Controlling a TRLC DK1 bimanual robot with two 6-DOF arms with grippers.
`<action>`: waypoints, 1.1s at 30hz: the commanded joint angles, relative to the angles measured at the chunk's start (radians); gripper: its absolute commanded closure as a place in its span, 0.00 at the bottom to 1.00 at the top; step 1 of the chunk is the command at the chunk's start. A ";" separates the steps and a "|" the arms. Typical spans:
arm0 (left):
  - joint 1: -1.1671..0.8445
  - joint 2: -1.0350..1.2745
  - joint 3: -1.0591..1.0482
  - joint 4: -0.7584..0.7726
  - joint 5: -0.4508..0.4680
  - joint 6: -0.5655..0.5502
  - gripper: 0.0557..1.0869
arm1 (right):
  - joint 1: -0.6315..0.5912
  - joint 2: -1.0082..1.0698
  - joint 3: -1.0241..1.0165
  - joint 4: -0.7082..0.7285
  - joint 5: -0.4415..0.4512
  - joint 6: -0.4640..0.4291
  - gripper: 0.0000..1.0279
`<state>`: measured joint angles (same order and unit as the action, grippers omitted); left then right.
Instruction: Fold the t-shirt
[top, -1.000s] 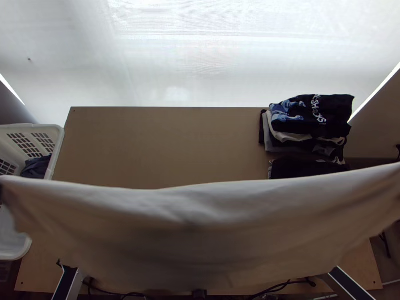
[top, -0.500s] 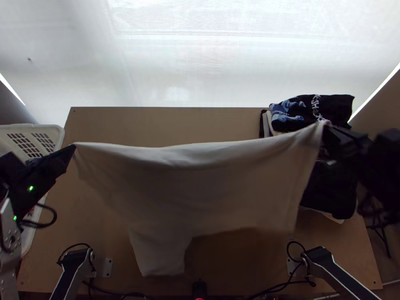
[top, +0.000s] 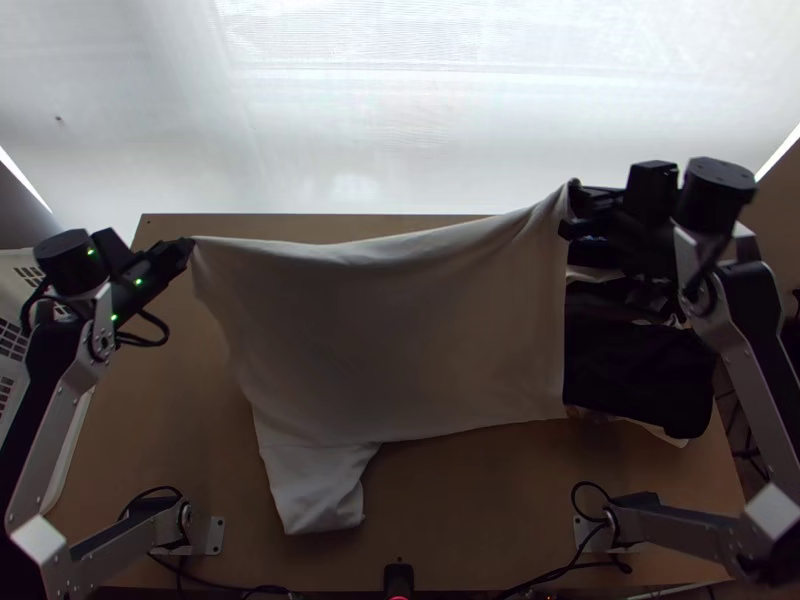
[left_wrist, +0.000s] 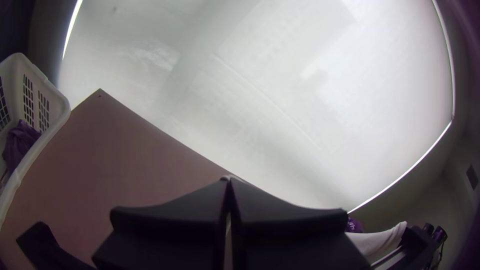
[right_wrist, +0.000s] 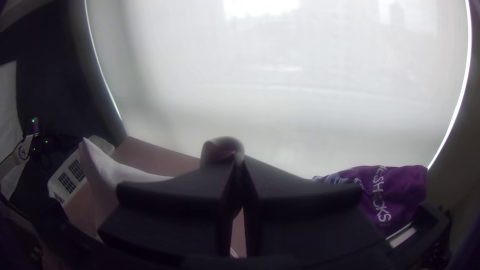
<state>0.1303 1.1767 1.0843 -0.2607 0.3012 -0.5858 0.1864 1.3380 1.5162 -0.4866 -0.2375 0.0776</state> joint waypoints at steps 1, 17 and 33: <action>-0.041 0.245 0.057 0.138 -0.068 0.006 0.96 | -0.045 0.271 0.114 0.065 -0.017 -0.019 0.97; -0.004 0.597 0.236 0.216 -0.129 0.040 0.96 | -0.013 0.650 0.458 0.065 -0.016 -0.045 0.97; 0.012 0.799 0.356 0.184 -0.263 0.167 0.10 | 0.002 0.638 0.432 0.057 -0.013 -0.030 0.17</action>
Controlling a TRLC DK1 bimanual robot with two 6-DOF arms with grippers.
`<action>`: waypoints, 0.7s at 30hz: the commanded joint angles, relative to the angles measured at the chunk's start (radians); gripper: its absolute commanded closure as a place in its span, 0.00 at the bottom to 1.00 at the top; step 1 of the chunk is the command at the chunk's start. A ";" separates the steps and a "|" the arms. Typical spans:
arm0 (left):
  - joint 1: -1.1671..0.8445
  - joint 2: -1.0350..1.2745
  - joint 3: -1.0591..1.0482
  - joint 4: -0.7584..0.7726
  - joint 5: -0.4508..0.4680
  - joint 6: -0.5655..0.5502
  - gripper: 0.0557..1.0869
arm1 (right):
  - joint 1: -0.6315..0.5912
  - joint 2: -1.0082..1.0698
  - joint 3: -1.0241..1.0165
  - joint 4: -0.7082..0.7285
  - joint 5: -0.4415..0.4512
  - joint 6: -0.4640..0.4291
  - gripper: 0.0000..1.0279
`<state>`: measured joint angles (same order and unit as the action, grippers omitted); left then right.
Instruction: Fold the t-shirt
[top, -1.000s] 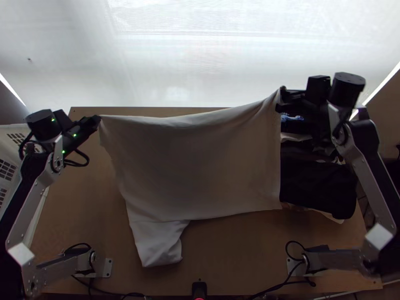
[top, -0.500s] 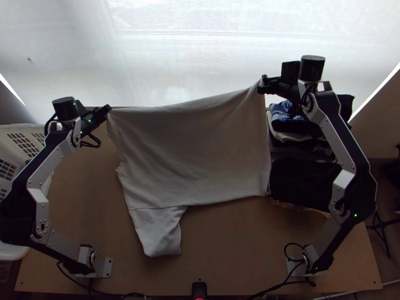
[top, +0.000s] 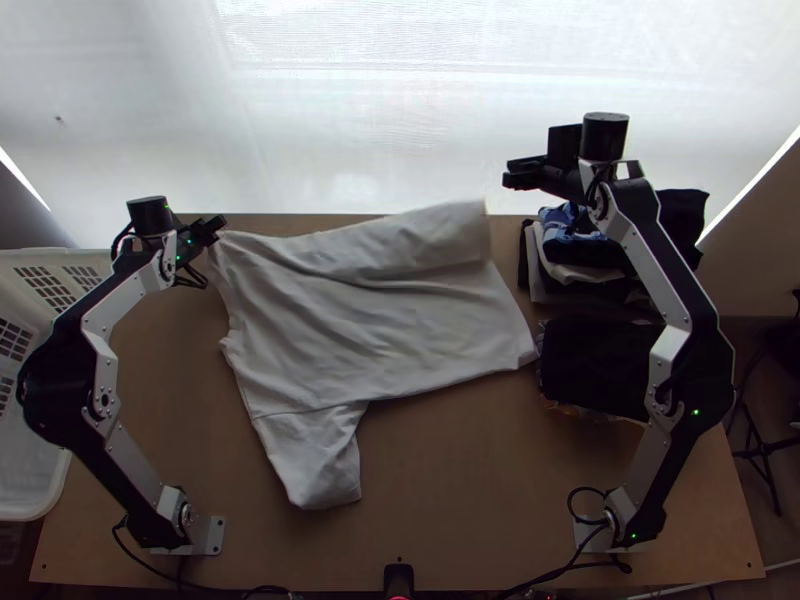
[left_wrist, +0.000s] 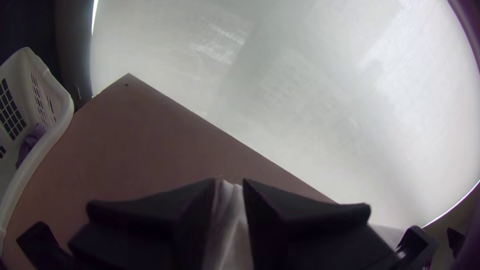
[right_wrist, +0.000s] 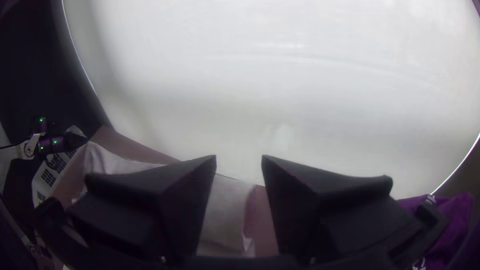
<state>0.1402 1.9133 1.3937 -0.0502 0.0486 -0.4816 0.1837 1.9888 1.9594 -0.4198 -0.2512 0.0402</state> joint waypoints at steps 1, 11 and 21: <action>0.002 0.062 0.060 -0.051 -0.004 0.083 0.04 | 0.005 -0.021 -0.008 -0.025 0.001 0.007 0.09; -0.024 -0.143 0.146 -0.606 0.106 0.094 0.04 | 0.025 -0.173 -0.008 -0.474 -0.013 0.049 0.04; -0.040 -0.602 -0.254 -0.875 0.320 0.084 0.04 | 0.013 -0.361 -0.194 -0.574 -0.068 0.081 0.04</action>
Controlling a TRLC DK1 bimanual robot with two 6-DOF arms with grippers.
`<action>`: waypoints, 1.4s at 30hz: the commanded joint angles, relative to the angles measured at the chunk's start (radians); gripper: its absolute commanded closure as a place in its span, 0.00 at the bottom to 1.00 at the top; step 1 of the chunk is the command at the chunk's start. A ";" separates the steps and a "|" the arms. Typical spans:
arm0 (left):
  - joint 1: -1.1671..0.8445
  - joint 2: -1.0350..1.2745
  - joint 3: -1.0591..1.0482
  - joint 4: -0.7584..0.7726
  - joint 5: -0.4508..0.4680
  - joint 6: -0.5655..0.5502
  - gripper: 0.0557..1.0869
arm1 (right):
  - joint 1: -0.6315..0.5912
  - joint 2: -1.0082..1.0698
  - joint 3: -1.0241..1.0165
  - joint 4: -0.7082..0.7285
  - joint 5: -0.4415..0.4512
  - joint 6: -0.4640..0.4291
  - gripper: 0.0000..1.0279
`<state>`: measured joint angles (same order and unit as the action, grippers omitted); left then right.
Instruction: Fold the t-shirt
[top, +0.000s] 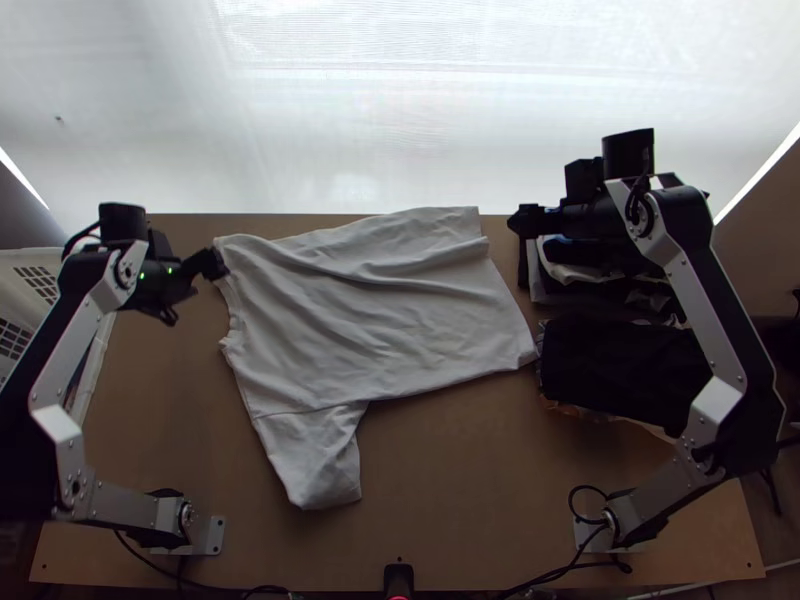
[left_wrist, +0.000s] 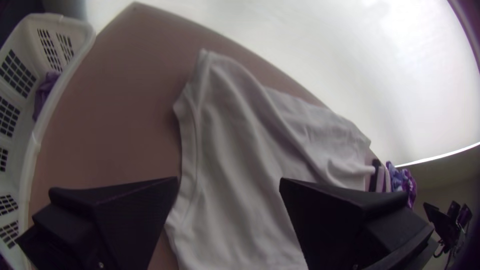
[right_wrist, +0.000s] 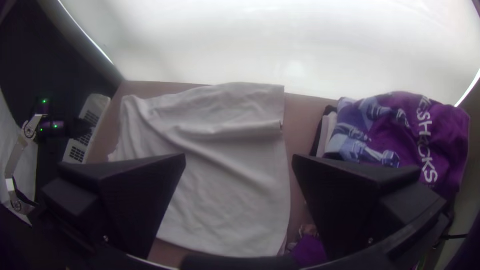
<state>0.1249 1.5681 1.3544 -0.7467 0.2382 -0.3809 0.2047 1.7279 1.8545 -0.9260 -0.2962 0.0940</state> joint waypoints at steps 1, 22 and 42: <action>-0.053 -0.283 -0.245 -0.217 0.131 -0.010 0.04 | -0.010 -0.103 -0.092 -0.068 -0.023 0.035 0.04; -0.272 -0.683 -0.617 -0.418 0.101 -0.032 0.04 | 0.005 -0.180 -0.103 -0.070 -0.031 0.082 0.04; -0.869 -0.649 -0.578 -0.499 0.121 0.023 0.05 | 0.032 -0.186 -0.090 -0.079 -0.029 0.098 0.04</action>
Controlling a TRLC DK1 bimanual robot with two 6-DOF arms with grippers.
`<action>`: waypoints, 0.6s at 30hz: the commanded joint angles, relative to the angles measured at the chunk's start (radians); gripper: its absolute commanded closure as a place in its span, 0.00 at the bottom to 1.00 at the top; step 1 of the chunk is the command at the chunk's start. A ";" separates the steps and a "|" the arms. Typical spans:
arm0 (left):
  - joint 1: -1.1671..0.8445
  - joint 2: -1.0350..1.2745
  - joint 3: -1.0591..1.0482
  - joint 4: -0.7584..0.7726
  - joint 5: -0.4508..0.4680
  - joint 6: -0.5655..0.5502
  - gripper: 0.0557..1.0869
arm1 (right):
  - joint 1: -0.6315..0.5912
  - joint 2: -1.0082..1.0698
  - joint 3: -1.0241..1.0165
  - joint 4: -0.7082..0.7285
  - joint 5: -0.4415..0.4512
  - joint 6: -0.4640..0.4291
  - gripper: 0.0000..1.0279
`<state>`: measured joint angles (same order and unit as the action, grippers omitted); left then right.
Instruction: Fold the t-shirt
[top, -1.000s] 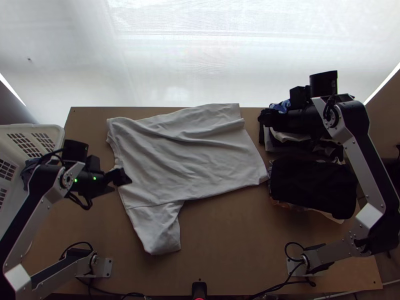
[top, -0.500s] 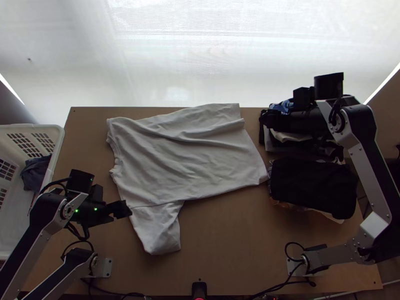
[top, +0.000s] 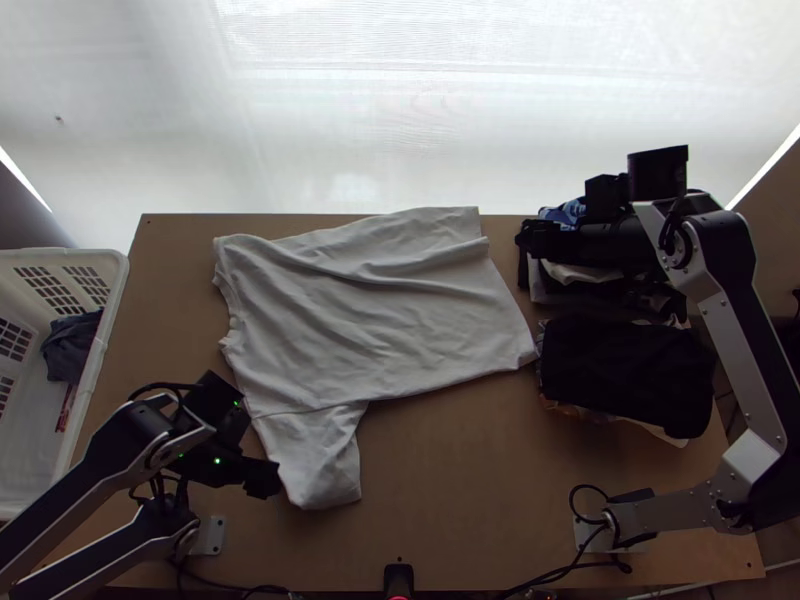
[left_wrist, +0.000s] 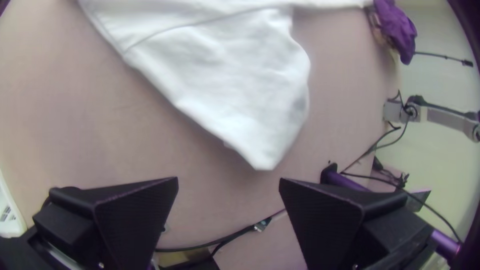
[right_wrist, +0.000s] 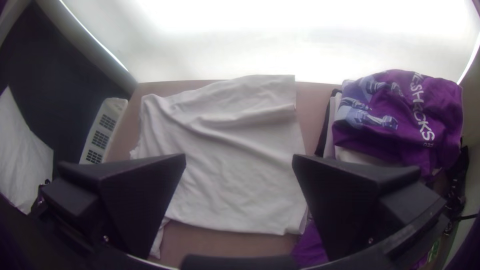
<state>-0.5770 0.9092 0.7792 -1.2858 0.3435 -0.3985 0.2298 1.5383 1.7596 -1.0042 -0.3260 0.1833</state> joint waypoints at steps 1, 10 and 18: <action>-0.173 0.010 -0.006 0.049 0.051 0.056 0.05 | 0.008 0.003 0.008 -0.001 0.001 0.013 0.04; -0.247 0.140 -0.086 0.200 0.164 0.093 0.05 | 0.011 0.002 0.009 -0.010 0.001 0.024 0.04; -0.162 0.254 -0.078 0.160 0.147 0.184 0.05 | -0.012 -0.006 0.000 -0.016 0.002 0.022 0.04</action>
<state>-0.7967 1.1046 0.7029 -1.1442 0.4938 -0.2752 0.2337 1.5387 1.7676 -1.0172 -0.3241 0.2054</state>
